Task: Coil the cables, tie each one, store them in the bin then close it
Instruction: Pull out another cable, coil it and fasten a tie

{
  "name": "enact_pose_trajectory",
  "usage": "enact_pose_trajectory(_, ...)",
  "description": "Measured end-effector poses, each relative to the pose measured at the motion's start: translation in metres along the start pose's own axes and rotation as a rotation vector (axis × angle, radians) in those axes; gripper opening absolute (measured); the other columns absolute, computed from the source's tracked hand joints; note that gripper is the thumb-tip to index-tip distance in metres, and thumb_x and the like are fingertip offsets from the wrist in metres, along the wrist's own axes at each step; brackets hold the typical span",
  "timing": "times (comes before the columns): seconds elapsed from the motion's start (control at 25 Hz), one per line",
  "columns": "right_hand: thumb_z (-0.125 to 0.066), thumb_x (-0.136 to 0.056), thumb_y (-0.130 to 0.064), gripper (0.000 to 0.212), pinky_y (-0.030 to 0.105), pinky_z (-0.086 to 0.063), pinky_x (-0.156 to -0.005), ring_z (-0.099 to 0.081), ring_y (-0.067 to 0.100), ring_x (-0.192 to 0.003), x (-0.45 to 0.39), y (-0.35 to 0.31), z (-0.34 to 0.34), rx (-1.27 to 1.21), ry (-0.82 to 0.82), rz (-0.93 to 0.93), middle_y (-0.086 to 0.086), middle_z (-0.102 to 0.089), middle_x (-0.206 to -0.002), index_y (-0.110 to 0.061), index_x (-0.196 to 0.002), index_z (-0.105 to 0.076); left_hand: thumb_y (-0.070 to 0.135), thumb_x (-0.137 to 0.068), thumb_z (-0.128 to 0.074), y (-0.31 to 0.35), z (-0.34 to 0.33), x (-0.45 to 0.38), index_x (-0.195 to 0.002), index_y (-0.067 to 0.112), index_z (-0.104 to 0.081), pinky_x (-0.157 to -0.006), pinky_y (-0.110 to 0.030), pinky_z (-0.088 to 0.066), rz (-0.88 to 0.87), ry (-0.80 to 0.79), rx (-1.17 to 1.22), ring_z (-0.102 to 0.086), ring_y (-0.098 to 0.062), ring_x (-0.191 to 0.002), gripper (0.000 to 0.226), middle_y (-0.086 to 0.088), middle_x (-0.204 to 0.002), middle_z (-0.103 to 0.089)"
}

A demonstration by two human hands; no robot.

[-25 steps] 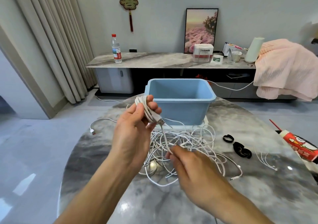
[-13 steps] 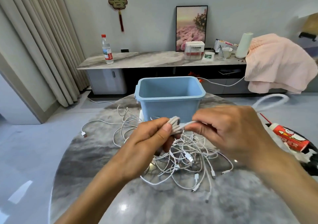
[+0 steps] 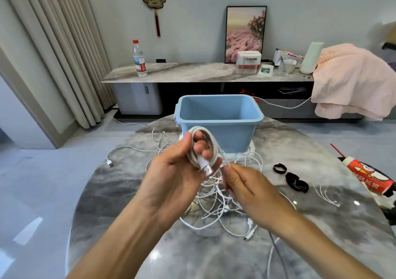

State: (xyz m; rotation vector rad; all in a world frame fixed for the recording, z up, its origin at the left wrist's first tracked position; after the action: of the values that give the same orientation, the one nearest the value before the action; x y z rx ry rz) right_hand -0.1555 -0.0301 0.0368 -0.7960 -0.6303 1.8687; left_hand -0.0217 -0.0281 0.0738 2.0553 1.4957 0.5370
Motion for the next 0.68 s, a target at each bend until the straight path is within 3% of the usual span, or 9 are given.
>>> enact_pose_trajectory(0.16,-0.039,-0.104,-0.038,0.023,0.040,-0.049,-0.073,-0.057,0.017,-0.069,0.012,-0.024,-0.035,0.035,-0.187,-0.083,-0.007,-0.054,-0.066,-0.030,-0.083,-0.044,0.014,-0.099,-0.041,-0.001,0.017,-0.006,-0.100,0.012,-0.056,-0.087,-0.033,-0.045,-0.127,0.130,-0.070,-0.069,-0.015,-0.094,0.015,0.000,-0.086,-0.062)
enact_pose_trajectory(0.32,-0.041,-0.102,-0.038,0.022,0.043,-0.054,-0.076,-0.063,0.012,-0.059,0.015,-0.030,-0.032,-0.035,-0.282,-0.176,0.000,-0.064,-0.058,-0.026,-0.086,-0.049,0.008,-0.099,-0.043,-0.005,0.018,-0.008,-0.106,0.006,-0.057,-0.081,-0.028,-0.055,-0.232,0.185,-0.191,-0.071,-0.019,-0.092,0.016,-0.004,-0.085,-0.071)
enact_pose_trajectory(0.4,-0.044,-0.101,-0.035,0.021,0.047,-0.055,-0.076,-0.068,0.015,-0.058,0.018,-0.037,-0.031,-0.122,-0.347,-0.220,-0.002,-0.060,-0.050,-0.024,-0.085,-0.051,0.008,-0.099,-0.048,-0.004,0.016,-0.007,-0.107,0.005,-0.059,-0.075,-0.027,-0.057,-0.342,0.192,-0.461,-0.069,-0.017,-0.084,0.014,-0.003,-0.083,-0.073)
enact_pose_trajectory(0.52,-0.048,-0.099,-0.025,0.020,0.040,-0.055,-0.069,-0.065,0.017,-0.056,0.020,-0.047,-0.018,-0.226,-0.406,-0.238,-0.013,-0.056,-0.047,-0.018,-0.081,-0.056,0.021,-0.098,-0.054,0.001,0.000,0.001,-0.109,0.012,-0.061,-0.076,-0.029,-0.053,-0.629,0.025,-1.226,-0.066,-0.008,-0.080,0.016,0.006,-0.086,-0.070)
enact_pose_trajectory(0.6,-0.053,-0.099,-0.030,0.026,0.025,-0.043,-0.056,-0.054,0.005,-0.050,0.015,-0.051,0.008,-0.065,-0.352,-0.141,-0.013,-0.054,-0.050,-0.018,-0.076,-0.058,0.028,-0.099,-0.049,0.001,-0.009,0.003,-0.104,0.008,-0.059,-0.073,-0.036,-0.050,-0.662,-0.144,-1.502,-0.063,-0.013,-0.078,0.024,0.004,-0.083,-0.065)
enact_pose_trajectory(0.68,-0.050,-0.098,-0.043,0.035,0.025,-0.033,-0.057,-0.041,0.009,-0.050,0.008,-0.056,0.040,0.313,-0.182,0.118,-0.010,-0.052,-0.054,-0.021,-0.072,-0.057,0.028,-0.103,-0.042,0.001,-0.017,0.005,-0.096,0.006,-0.053,-0.069,-0.042,-0.045,-0.589,-0.286,-1.580,-0.055,-0.020,-0.074,0.025,0.003,-0.079,-0.056)
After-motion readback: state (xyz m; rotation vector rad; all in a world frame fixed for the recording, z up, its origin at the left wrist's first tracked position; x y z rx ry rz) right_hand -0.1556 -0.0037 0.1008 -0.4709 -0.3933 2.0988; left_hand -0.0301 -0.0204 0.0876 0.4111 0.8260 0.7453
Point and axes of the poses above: each hand's wrist, its own x-axis away from the middle knuckle, its own z-axis out of the back of the hand, y = z × x, the point moved 6 cm from there along -x, towards the middle knuckle
